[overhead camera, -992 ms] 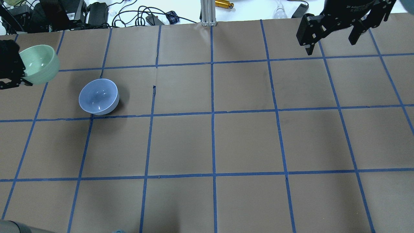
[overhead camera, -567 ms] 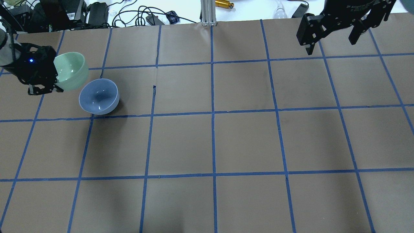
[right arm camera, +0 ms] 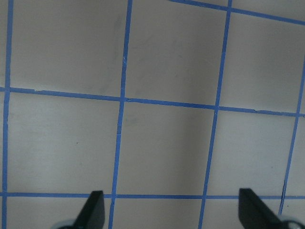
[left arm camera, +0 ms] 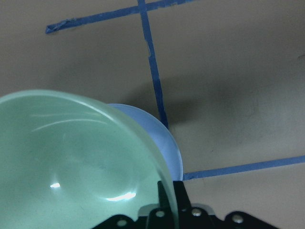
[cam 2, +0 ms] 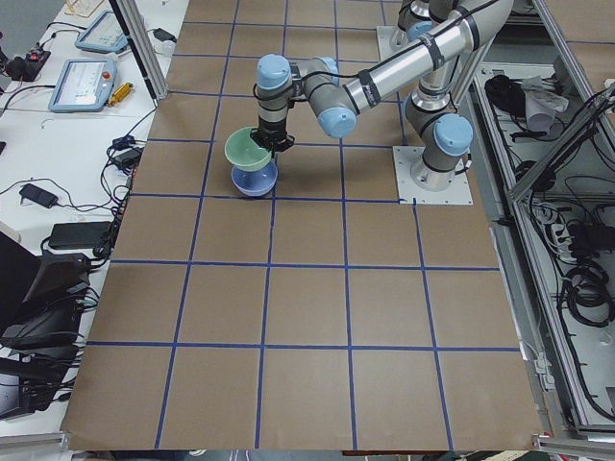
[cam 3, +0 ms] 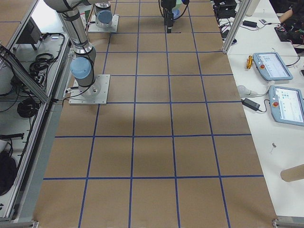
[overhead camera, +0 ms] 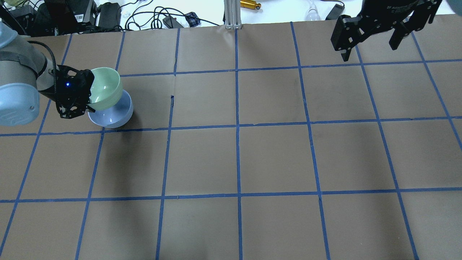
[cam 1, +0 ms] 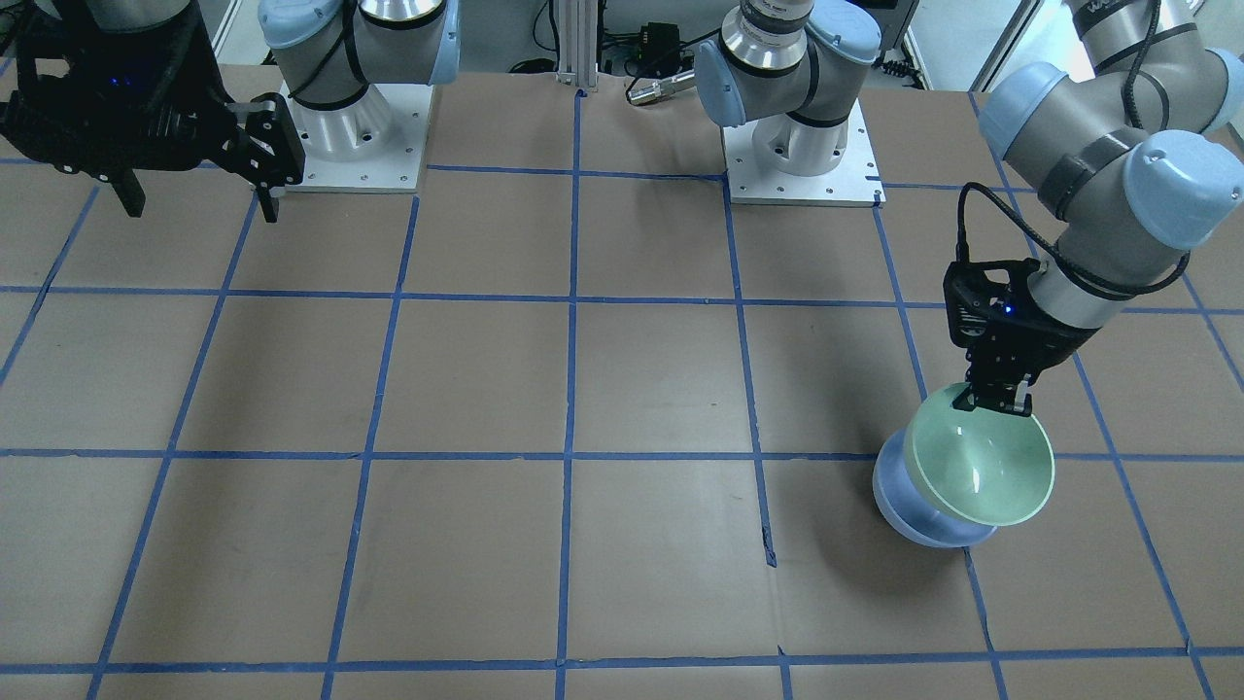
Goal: Stack green bowl on blue bowl
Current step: 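Lower the green bowl into the blue bowl with the left gripper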
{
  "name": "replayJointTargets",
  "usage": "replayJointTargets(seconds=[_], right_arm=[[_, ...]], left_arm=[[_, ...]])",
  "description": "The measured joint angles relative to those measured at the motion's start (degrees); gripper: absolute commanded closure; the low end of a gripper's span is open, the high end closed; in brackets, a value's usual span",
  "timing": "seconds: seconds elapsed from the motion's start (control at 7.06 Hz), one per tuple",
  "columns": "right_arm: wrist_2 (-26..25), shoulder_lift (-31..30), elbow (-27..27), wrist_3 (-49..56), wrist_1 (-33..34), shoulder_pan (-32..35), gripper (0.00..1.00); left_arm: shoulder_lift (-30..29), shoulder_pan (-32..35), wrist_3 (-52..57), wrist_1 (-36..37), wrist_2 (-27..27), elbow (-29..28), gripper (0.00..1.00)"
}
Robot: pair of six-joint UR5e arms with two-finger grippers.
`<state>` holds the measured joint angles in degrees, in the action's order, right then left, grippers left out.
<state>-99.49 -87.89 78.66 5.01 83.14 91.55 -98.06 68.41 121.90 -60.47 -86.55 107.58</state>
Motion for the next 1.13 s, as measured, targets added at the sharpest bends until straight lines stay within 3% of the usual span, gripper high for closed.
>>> replayJointTargets(seconds=[1.13], right_arm=[[0.0,0.0,0.0,0.0,0.0,0.0,0.00]], left_arm=[[-2.3,-1.8,0.5,5.0,0.1,3.1,1.00]])
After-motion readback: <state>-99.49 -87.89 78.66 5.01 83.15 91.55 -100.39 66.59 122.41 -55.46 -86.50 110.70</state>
